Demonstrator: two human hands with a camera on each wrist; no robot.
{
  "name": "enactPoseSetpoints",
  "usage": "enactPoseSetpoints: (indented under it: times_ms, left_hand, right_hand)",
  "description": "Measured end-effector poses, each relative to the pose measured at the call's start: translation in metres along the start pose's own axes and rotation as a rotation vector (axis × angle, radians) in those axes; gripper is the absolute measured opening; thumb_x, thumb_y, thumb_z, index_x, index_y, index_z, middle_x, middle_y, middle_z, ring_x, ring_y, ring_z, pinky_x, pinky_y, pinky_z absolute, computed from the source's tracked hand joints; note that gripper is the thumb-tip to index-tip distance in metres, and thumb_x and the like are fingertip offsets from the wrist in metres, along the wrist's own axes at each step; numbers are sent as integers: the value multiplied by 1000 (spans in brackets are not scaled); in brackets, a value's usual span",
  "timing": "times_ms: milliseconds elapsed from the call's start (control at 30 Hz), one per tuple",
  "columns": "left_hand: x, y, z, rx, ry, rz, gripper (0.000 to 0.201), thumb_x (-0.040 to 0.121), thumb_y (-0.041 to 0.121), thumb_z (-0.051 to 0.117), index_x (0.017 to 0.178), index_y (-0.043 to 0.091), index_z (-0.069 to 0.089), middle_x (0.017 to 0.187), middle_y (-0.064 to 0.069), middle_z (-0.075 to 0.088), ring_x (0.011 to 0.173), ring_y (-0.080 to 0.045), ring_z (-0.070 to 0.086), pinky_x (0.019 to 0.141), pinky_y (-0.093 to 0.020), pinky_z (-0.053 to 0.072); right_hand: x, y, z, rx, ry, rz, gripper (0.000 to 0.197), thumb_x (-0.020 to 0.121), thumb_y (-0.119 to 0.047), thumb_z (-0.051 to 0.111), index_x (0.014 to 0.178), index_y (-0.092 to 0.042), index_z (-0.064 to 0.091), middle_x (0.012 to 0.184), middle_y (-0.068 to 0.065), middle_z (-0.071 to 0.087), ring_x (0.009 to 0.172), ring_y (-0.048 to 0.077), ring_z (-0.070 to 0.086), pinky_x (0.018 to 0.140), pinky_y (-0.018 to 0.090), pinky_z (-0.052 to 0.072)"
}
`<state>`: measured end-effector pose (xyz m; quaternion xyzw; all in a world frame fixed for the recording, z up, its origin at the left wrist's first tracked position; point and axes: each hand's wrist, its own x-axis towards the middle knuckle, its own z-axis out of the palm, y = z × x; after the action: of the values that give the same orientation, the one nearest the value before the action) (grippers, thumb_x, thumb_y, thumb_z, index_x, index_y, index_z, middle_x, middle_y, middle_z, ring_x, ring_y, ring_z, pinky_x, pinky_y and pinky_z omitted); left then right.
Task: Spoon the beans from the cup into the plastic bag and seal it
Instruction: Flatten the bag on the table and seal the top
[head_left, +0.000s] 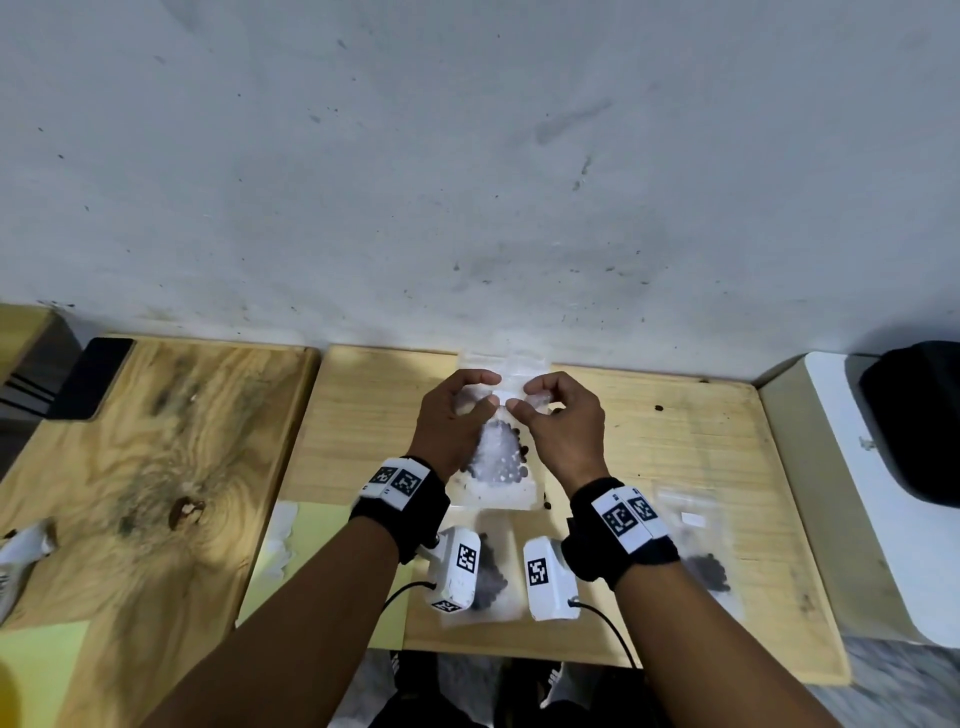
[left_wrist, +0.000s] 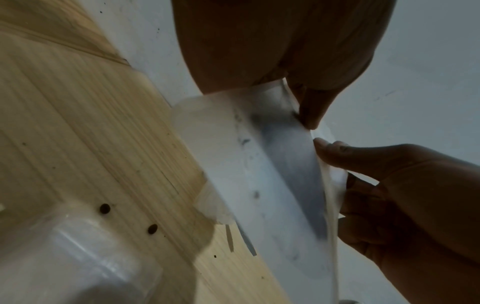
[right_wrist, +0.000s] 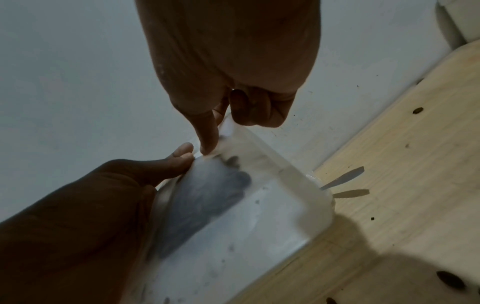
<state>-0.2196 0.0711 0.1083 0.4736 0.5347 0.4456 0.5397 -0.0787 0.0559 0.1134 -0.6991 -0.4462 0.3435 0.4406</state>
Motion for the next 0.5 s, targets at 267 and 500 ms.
enactPoseSetpoints:
  times_ms: [267,500]
  left_hand:
    - [-1,-3,-5,-29,-2,-44,17,83,16,65,93,28,69,90,0,63,76,-20,55,54,-27,42]
    - [0,2,-7,-54,9,-77,15,87,8,64,98,18,70,79,3,62,62,-14,54,45,-20,39]
  right_hand:
    - [0,-1,2,2,-38,0,25,71,-20,87,80,-31,66,86,-7,69,72,8,58,70,27,47]
    - [0,0,6,49,27,1,21,72,-23,85,78,-28,66,86,1,68,75,14,60,74,36,51]
